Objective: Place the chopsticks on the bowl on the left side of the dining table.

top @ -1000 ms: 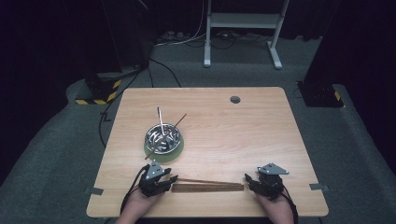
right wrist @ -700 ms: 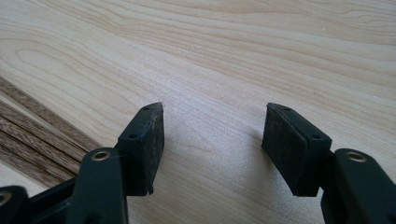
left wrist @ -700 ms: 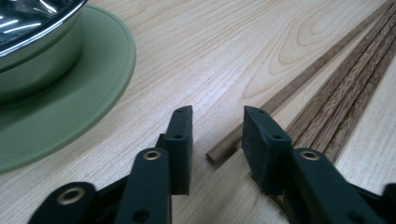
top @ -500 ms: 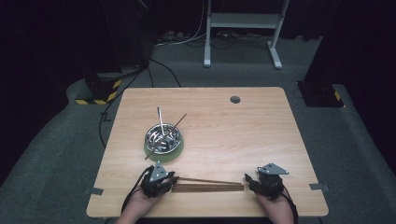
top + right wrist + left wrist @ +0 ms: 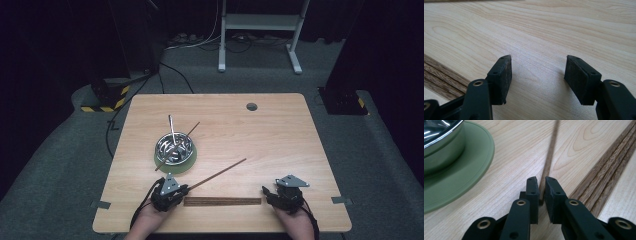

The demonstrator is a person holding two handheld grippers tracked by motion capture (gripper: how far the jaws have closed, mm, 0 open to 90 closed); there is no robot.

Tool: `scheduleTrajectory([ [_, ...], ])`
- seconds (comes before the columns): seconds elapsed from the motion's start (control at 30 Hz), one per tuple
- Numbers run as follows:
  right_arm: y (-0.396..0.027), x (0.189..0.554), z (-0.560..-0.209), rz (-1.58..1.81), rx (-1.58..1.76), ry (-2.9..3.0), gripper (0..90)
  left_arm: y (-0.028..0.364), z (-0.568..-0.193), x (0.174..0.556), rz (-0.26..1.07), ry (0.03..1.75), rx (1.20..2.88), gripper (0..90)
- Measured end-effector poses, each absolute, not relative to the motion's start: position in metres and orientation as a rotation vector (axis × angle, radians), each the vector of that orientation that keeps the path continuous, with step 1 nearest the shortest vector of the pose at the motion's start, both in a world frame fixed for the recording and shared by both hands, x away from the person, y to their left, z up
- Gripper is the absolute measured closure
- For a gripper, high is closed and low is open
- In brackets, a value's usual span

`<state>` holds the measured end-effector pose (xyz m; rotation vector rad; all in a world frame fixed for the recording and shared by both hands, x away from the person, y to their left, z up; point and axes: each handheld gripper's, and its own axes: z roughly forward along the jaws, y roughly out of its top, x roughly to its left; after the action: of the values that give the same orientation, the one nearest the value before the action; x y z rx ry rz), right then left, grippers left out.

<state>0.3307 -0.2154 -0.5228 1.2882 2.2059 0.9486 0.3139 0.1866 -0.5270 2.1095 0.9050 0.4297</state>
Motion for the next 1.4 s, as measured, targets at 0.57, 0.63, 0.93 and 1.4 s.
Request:
scheduleTrajectory([
  [0.57, -0.215, 0.331, -0.523, 0.949, 1.29, 2.205, 38.9, 0.183, -0.525, 0.32, 0.436, 0.939, 2.123, 60.7],
  [0.63, -0.215, 0.331, -0.523, 0.949, 1.291, 2.204, 38.9, 0.182, -0.524, 0.322, 0.446, 0.936, 2.129, 60.6],
  [0.93, -0.215, 0.331, -0.523, 0.949, 1.291, 2.204, 38.9, 0.184, -0.527, 0.323, 0.436, 0.942, 2.098, 65.8],
  [1.4, -0.214, 0.331, -0.523, 0.954, 1.296, 2.206, 39.0, 0.181, -0.527, 0.321, 0.439, 0.947, 2.094, 74.2],
])
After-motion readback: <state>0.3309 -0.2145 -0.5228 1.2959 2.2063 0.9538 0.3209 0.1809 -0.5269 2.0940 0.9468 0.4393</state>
